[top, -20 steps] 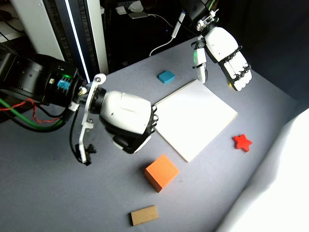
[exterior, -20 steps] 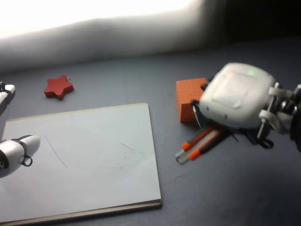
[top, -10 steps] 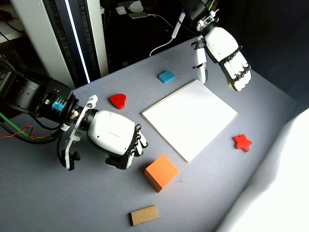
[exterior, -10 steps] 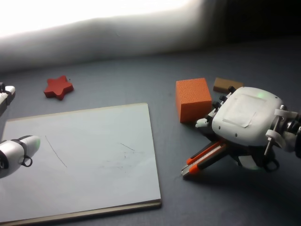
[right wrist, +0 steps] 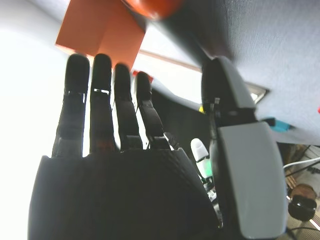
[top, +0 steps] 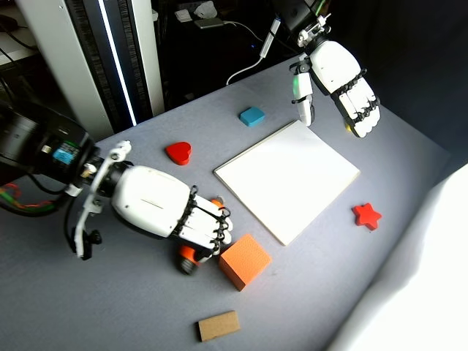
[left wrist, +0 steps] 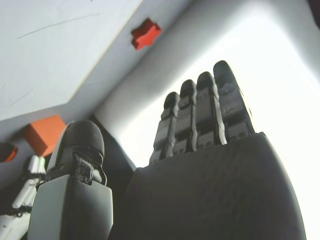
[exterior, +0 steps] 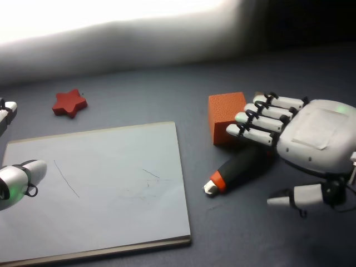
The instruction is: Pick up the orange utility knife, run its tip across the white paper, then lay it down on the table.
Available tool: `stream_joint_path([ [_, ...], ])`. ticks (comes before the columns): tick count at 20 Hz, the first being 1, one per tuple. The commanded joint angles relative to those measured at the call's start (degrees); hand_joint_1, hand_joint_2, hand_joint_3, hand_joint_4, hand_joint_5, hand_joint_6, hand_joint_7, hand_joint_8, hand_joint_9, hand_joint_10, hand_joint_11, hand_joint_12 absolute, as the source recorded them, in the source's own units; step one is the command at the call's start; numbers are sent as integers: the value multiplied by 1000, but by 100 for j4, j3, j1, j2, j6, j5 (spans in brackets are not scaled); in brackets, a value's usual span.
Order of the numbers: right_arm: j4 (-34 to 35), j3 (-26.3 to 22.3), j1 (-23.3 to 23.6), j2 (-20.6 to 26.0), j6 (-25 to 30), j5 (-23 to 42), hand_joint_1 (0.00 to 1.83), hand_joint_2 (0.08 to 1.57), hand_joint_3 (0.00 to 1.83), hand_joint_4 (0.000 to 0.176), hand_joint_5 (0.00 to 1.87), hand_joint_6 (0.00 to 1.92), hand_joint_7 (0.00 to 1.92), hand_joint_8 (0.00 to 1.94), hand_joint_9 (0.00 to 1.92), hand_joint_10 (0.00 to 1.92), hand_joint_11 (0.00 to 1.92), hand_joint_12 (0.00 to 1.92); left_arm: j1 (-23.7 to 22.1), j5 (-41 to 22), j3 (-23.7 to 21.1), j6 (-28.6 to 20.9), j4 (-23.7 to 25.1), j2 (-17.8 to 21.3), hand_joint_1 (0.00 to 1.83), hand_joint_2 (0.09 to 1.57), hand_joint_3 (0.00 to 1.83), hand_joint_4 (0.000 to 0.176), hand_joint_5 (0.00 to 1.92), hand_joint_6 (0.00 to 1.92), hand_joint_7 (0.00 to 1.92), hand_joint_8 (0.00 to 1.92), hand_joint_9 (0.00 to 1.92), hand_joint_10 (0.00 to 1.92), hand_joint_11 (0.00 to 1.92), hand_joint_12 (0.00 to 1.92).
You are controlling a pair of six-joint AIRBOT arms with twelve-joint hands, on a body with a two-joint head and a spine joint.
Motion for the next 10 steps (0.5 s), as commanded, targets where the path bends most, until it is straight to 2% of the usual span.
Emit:
stream_joint_path([
  [1, -105, -67, 49, 95, 76, 527, 403, 1065, 0, 0, 0, 0, 0, 0, 0, 0, 0, 3, -18, -565, 22, -12, 287, 30, 207, 1319, 1, 0, 30, 0, 75, 1, 55, 1, 0, 211],
  [4, -100, -536, 88, 730, 546, 203, 340, 1010, 0, 0, 0, 0, 0, 0, 0, 0, 0, 0, -18, -565, 24, -15, 288, 31, 169, 1322, 1, 0, 20, 2, 83, 4, 66, 6, 0, 236],
  [7, 392, -1026, 471, 1542, 822, -1020, 64, 1073, 0, 0, 0, 0, 51, 19, 28, 12, 16, 8, -18, -549, 29, -20, 285, 44, 237, 1311, 0, 0, 89, 11, 131, 6, 113, 13, 0, 400],
  [8, 392, -1116, 529, 1701, 864, -1106, 18, 1121, 0, 0, 99, 28, 158, 3, 106, 107, 2, 384, -22, -549, 34, -36, 284, 55, 242, 1307, 0, 0, 140, 21, 173, 15, 160, 27, 0, 539],
  [9, 392, -1236, 564, 1898, 871, -990, 49, 1121, 0, 0, 225, 79, 293, 35, 213, 201, 0, 914, -44, -549, 47, -38, 284, 61, 255, 1307, 0, 0, 180, 22, 212, 16, 192, 31, 0, 655],
  [10, 392, -1306, 565, 2064, 868, -862, 20, 1148, 0, 0, 312, 161, 409, 57, 197, 553, 0, 1274, -86, -547, 66, -37, 287, 64, 267, 1306, 0, 0, 248, 34, 328, 38, 308, 69, 0, 904],
])
